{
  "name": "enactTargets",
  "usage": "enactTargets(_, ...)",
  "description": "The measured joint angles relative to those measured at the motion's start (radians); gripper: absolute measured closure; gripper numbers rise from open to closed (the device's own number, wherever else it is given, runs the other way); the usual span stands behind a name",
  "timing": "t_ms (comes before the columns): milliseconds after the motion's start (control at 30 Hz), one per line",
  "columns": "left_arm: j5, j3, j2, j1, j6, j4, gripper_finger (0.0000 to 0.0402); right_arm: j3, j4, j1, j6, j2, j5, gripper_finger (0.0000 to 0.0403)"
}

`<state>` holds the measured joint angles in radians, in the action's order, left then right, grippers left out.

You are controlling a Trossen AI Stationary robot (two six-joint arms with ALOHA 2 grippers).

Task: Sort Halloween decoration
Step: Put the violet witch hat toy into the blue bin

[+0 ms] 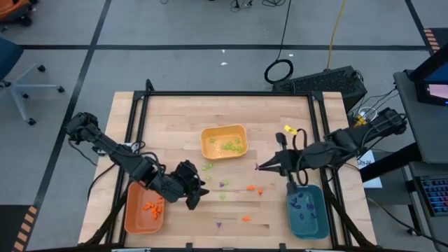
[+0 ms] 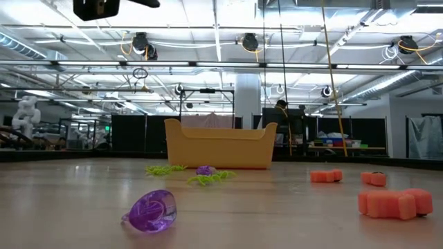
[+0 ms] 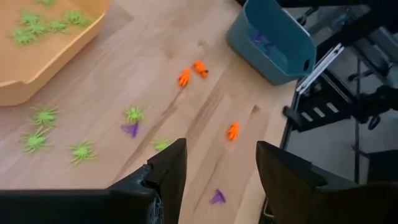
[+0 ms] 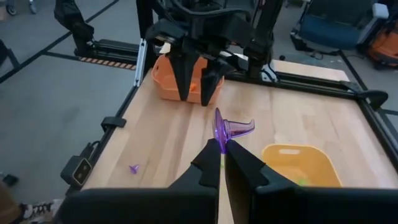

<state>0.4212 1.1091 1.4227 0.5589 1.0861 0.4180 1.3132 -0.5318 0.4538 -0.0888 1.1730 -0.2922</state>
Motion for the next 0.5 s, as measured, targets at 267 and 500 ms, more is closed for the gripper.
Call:
enactTargets(267,0.0,0.0,0.0,-0.037,0.0,-0.001,0.021,0.0,-0.049,-0.002,0.017,-0.044,0.0,0.0403)
enactTargets(500,0.0,0.0,0.0,-0.044,-0.001,-0.035,0.021,0.0,-0.084,-0.002,0.049,-0.062,0.0,0.0403)
